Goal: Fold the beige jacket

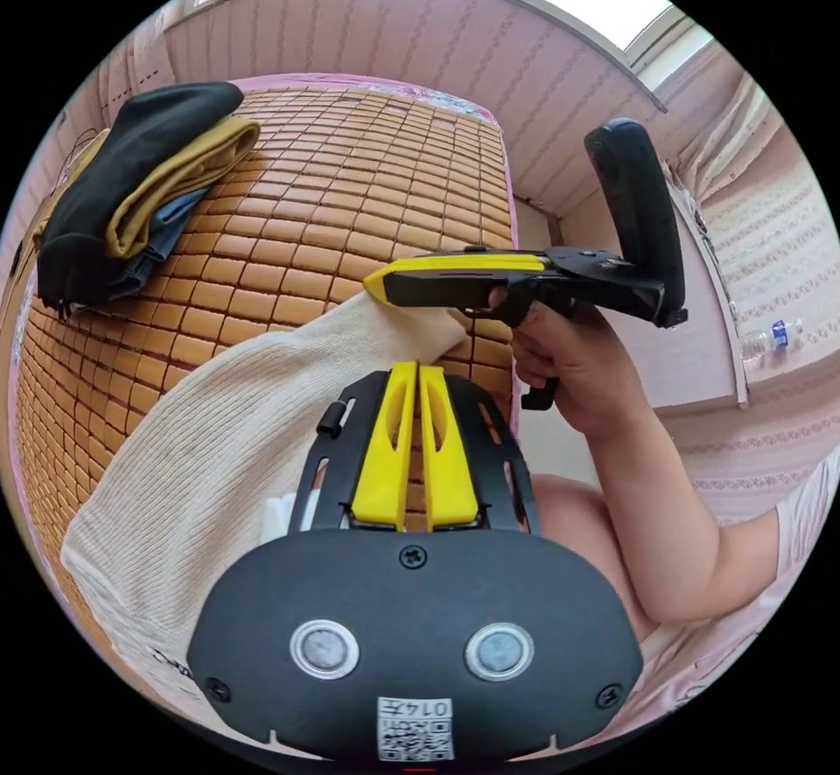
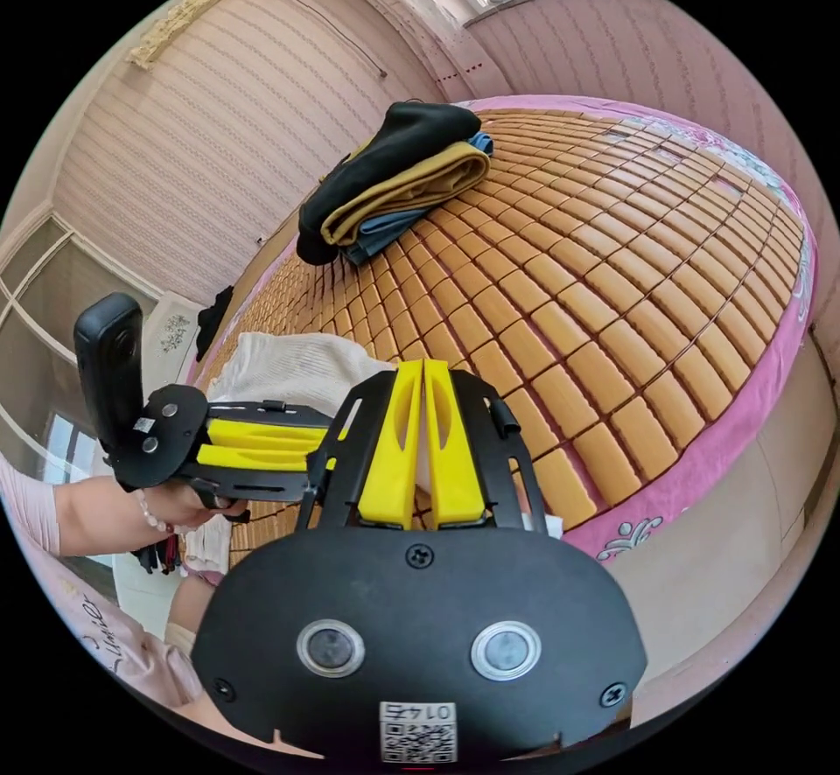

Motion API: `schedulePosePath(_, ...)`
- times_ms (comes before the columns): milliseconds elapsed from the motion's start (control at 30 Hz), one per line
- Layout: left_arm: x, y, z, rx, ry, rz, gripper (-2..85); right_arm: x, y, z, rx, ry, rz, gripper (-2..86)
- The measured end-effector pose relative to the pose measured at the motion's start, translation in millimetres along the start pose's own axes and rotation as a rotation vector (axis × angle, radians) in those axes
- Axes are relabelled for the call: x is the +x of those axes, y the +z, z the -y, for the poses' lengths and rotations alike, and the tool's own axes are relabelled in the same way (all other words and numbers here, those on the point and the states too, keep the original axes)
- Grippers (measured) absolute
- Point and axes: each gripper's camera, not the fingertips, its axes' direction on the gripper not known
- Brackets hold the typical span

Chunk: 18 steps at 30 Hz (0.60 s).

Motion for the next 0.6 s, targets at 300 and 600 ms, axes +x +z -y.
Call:
schedulePosePath(300,-15.8,-60.2,-64.8,0.063,-0.092,0.245,0.7,-7.6,22.1,-2.9,-0.019,0.012,0.002,-0.2)
schedulePosePath(600,-10.9,-78.3,-117.7,-0.018,-0.183,0.118,0.8,-33.8,57.2,-8.7,-0.042,-0.025,-0.066,-0.3)
